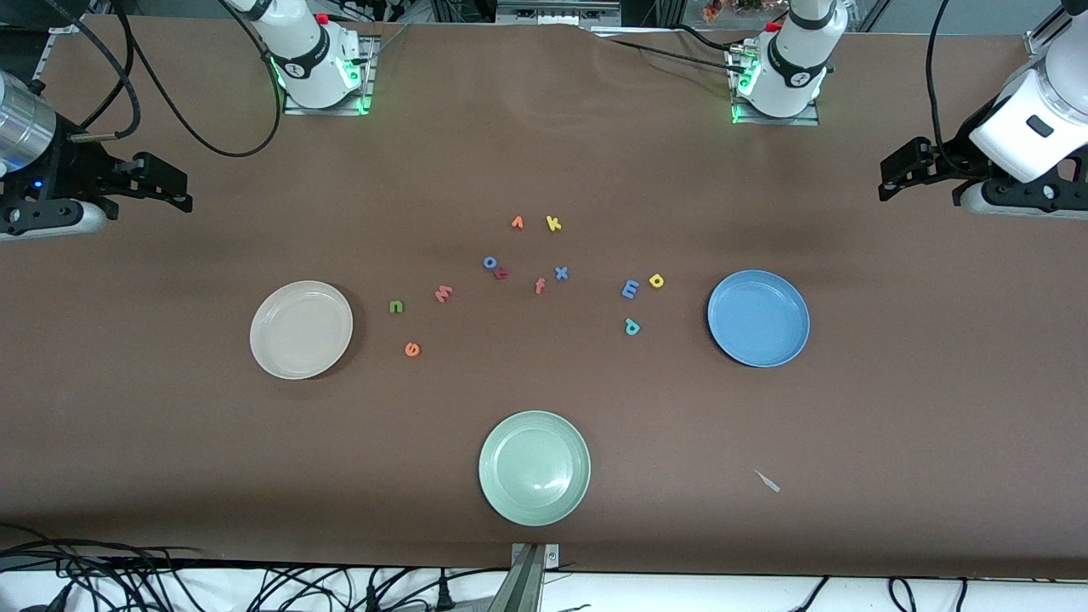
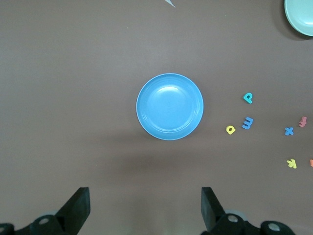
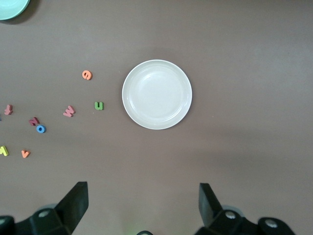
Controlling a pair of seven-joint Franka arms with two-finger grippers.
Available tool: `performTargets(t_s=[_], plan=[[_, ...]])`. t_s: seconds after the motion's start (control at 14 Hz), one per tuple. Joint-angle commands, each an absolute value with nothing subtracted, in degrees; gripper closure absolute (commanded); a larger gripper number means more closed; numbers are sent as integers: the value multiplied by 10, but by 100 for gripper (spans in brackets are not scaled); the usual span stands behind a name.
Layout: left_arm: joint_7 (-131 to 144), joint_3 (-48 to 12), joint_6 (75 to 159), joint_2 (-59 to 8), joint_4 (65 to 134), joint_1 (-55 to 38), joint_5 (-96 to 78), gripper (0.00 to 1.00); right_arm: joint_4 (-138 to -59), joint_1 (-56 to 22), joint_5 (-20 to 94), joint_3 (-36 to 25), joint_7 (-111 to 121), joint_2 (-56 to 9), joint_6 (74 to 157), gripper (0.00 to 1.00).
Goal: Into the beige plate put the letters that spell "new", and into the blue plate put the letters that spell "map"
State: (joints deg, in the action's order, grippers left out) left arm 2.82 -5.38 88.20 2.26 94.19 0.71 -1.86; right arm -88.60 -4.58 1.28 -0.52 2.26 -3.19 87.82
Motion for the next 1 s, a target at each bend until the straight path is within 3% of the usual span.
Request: performTargets(t_s=[0.0, 0.93], plan=[[11, -53, 872, 25, 934, 10, -23, 0, -896, -42, 22, -4, 23, -21, 883, 0], [12, -52, 872, 25, 934, 10, -25, 0, -897, -42, 22, -3, 25, -21, 883, 0]])
